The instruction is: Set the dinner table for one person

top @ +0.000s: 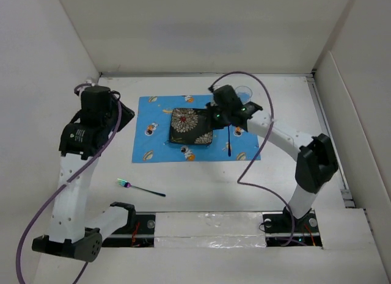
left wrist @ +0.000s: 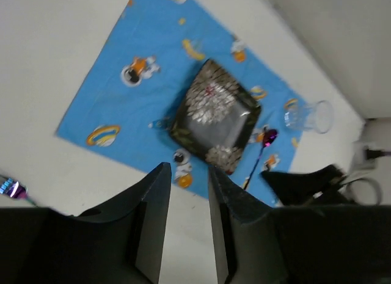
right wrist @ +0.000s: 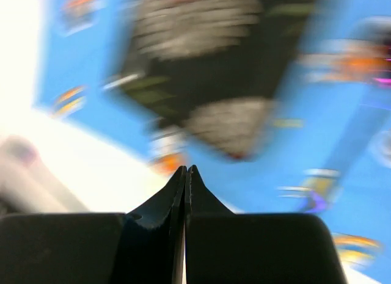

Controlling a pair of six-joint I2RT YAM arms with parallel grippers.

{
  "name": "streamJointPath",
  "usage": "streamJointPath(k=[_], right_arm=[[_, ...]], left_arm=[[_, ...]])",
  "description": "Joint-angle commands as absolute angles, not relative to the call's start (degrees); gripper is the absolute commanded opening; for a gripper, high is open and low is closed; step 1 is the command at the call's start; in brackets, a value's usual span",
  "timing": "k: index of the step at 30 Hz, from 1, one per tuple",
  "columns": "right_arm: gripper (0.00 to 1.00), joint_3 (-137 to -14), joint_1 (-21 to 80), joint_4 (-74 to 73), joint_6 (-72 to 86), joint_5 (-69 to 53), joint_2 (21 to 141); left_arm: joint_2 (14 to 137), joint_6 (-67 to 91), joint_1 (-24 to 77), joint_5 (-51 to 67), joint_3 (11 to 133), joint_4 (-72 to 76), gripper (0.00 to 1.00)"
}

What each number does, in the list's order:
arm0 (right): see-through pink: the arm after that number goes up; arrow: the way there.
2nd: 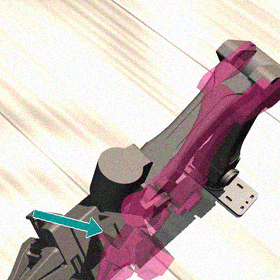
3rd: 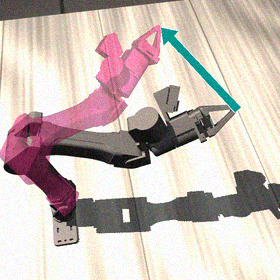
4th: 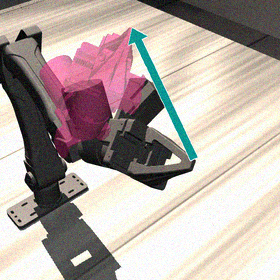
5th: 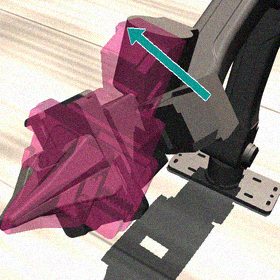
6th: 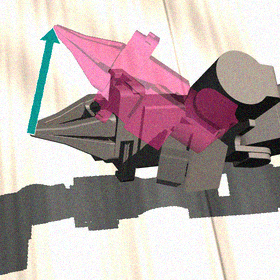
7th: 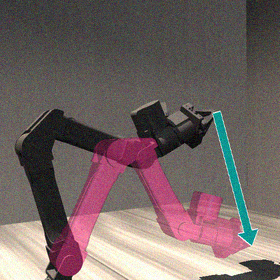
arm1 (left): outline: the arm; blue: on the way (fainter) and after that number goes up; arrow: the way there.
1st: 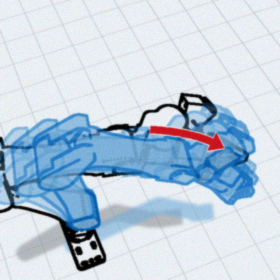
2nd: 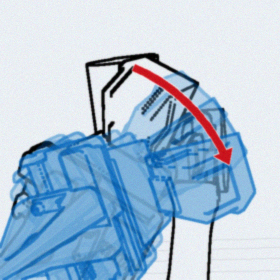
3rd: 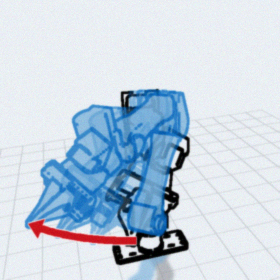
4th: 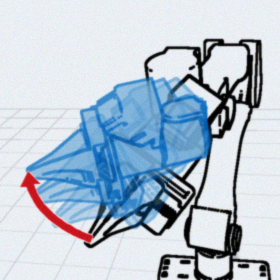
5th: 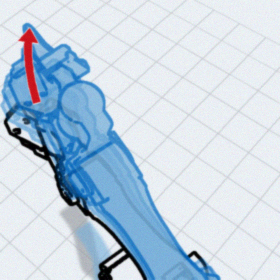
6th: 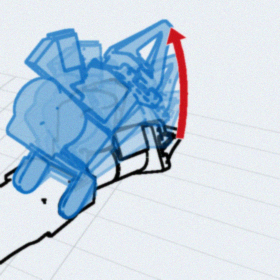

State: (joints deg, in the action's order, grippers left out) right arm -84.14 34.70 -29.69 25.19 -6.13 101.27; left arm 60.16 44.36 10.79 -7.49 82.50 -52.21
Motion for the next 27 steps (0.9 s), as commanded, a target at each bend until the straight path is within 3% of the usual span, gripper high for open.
streamJointPath(k=[1, 2, 3, 5, 7, 10, 12, 15, 24, 27], right_arm=[[0.0, -80.0, 47.9, -17.5, 25.4, -10.0, 98.2], [0.0, -79.9, 50.6, -16.1, 25.6, -9.1, 99.4], [0.0, -80.2, 55.3, -14.8, 25.8, -8.2, 100.4], [0.15, -82.5, 59.0, -11.9, 26.2, -7.9, 103.1], [0.33, -84.7, 63.7, -9.6, 25.1, -7.2, 108.0], [0.43, -92.6, 68.7, -11.1, 22.0, -4.9, 116.5], [0.44, -97.9, 70.3, -12.3, 20.8, -3.5, 120.2], [0.51, -103.1, 71.9, -12.6, 20.3, -2.7, 125.6], [0.53, -114.2, 74.7, -20.0, 17.9, 1.8, 138.4], [0.44, -118.0, 75.4, -23.5, 17.8, 5.6, 141.6]], left_arm=[[59.3, 39.5, 10.7, -6.7, 88.8, -47.6, 0.25], [59.4, 38.5, 10.7, -6.2, 90.4, -45.8, 0.14], [59.4, 38.1, 10.7, -4.5, 92.9, -44.7, 0.1], [59.1, 38.1, 10.7, -2.2, 94.9, -41.3, 0.02], [58.2, 38.8, 10.7, 2.9, 96.5, -38.9, 0.01], [56.1, 39.0, 10.7, 7.6, 96.0, -35.8, 0.12], [54.2, 38.1, 10.7, 8.4, 95.5, -35.2, 0.29], [51.8, 36.4, 10.7, 7.7, 94.9, -35.1, 0.4], [49.7, 36.5, 13.1, 10.3, 91.6, -35.3, 0.42], [49.0, 36.2, 13.1, 9.0, 90.8, -35.8, 0.42]])
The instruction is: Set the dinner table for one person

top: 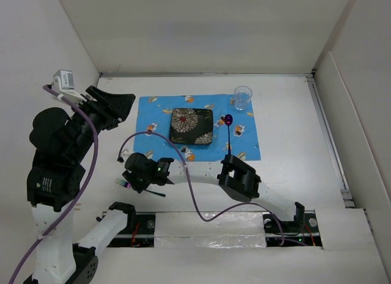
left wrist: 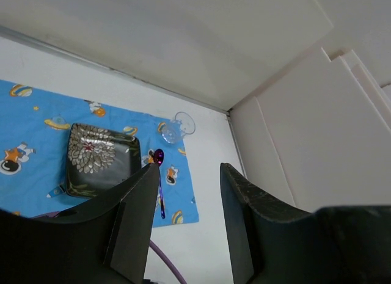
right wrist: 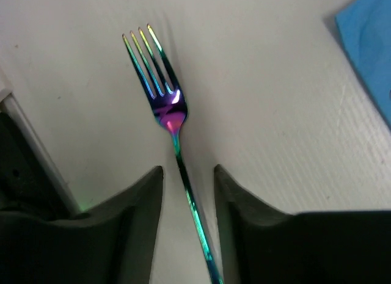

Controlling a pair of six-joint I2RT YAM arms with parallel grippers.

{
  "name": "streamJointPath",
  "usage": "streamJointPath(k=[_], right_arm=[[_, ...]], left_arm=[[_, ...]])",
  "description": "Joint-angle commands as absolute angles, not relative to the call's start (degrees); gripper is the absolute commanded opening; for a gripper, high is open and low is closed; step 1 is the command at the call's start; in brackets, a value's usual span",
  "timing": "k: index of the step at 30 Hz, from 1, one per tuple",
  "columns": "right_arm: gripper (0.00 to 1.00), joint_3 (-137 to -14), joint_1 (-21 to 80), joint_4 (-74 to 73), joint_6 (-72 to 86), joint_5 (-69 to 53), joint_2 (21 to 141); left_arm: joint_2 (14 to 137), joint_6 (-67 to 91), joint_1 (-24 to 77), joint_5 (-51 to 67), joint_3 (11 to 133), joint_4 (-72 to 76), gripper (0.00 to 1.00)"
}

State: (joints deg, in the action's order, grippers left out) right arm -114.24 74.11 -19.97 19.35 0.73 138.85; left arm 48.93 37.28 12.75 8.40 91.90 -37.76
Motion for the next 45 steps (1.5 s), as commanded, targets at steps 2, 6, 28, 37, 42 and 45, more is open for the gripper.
streamJointPath(k=[2, 6, 28, 37, 42, 45], right_arm=[[0.29, -117.2, 76.1, -22.9, 17.7, 10.4, 142.0], [0.13, -116.1, 78.0, -22.9, 17.5, 15.6, 142.6], [0.0, -130.5, 58.0, -28.4, 41.1, 14.0, 136.9], [0.0, -140.7, 52.6, -29.2, 53.3, 17.1, 146.0], [0.0, -142.7, 52.1, -28.9, 55.8, 17.8, 148.6], [0.0, -140.9, 52.1, -28.3, 56.1, 18.0, 148.5]], left_arm=[[49.0, 36.0, 13.7, 8.3, 91.2, -36.3, 0.42], [49.0, 35.8, 14.3, 6.8, 92.5, -36.9, 0.42], [46.6, 34.7, 14.3, 1.7, 78.7, -38.0, 0.45], [44.0, 33.7, 17.0, -1.5, 72.6, -40.7, 0.45], [44.8, 35.2, 17.5, -0.4, 73.5, -40.9, 0.45], [45.7, 35.6, 18.3, -0.8, 75.0, -41.6, 0.45]])
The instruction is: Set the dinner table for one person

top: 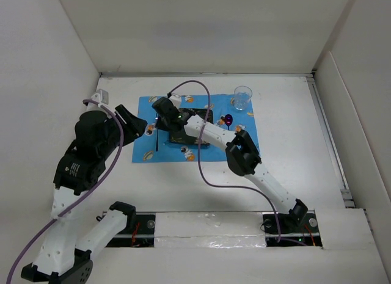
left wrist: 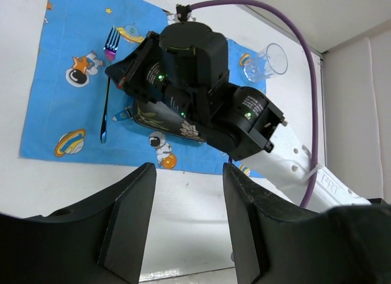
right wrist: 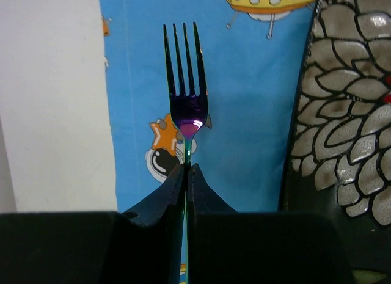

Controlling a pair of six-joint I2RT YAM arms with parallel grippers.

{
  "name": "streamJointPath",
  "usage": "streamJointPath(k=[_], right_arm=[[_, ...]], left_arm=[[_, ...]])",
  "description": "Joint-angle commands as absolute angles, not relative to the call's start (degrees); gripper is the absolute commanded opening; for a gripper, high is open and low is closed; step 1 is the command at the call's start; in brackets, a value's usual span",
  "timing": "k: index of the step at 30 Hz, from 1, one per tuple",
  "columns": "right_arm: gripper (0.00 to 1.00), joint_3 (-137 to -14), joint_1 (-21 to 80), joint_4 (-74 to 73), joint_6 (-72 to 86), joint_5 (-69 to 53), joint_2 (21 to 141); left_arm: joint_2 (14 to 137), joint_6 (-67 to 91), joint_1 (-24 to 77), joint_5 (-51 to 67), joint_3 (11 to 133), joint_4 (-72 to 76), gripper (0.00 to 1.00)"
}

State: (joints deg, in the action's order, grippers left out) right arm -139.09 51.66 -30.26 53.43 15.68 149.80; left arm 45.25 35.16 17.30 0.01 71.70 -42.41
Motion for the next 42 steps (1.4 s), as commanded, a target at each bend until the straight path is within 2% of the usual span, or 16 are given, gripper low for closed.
streamJointPath(k=[1, 13, 18, 26, 37, 39, 42], right_arm=[[0.0, -140.3, 52.1, -28.0, 56.2, 18.0, 148.5], [0.02, -135.3, 52.6, -25.8, 56.2, 15.9, 150.4], [0.21, -135.1, 52.6, -25.2, 55.6, 16.0, 149.7], [0.36, -133.6, 52.6, -25.3, 54.8, 16.3, 146.5], [0.61, -126.1, 52.0, -25.5, 45.4, 13.5, 124.6], [0.66, -121.8, 51.5, -25.7, 42.0, 12.6, 116.0], [0.69, -110.5, 50.1, -25.9, 37.1, 11.6, 100.9]], left_arm=[[46.0, 35.6, 18.3, -1.1, 75.4, -41.9, 0.45], [46.6, 35.4, 19.4, -2.2, 74.8, -41.4, 0.46], [46.8, 35.5, 19.4, -2.5, 74.8, -41.3, 0.46], [46.9, 35.4, 19.4, -3.4, 76.1, -41.0, 0.46], [52.1, 33.0, 19.4, -6.3, 82.1, -40.1, 0.52], [53.0, 32.6, 19.4, -6.2, 82.5, -38.4, 0.54], [55.2, 31.7, 19.4, -5.6, 84.2, -35.2, 0.57]])
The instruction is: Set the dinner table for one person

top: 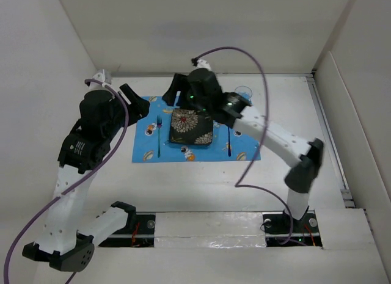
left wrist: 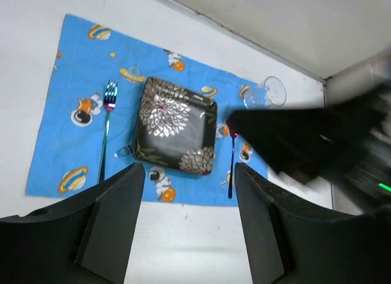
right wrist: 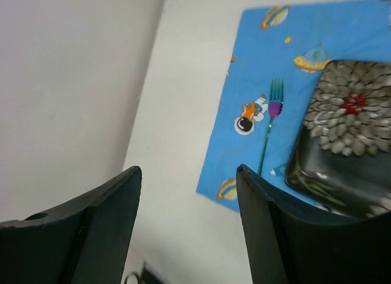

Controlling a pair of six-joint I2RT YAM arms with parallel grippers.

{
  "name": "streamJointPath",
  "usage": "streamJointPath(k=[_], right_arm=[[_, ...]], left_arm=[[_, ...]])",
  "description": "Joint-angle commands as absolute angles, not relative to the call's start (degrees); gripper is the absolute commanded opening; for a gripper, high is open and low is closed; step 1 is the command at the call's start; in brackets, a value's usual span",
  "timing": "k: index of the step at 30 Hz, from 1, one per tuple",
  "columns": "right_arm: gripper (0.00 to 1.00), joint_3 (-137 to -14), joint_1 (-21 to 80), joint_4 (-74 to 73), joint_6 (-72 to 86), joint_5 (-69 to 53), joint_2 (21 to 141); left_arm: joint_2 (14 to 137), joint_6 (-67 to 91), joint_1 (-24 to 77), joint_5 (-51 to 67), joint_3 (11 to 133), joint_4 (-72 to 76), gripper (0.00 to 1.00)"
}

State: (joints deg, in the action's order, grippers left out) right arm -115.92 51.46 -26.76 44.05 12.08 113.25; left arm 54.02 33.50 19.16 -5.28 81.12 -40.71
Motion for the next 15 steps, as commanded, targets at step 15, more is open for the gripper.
streamJointPath(k=[15], right_arm=[[1.0, -72.2, 23.7, -35.2, 34.6, 19.4, 48.2]], left_arm=[[54.7, 33.0, 18.4, -7.6, 79.2, -26.5, 0.64]])
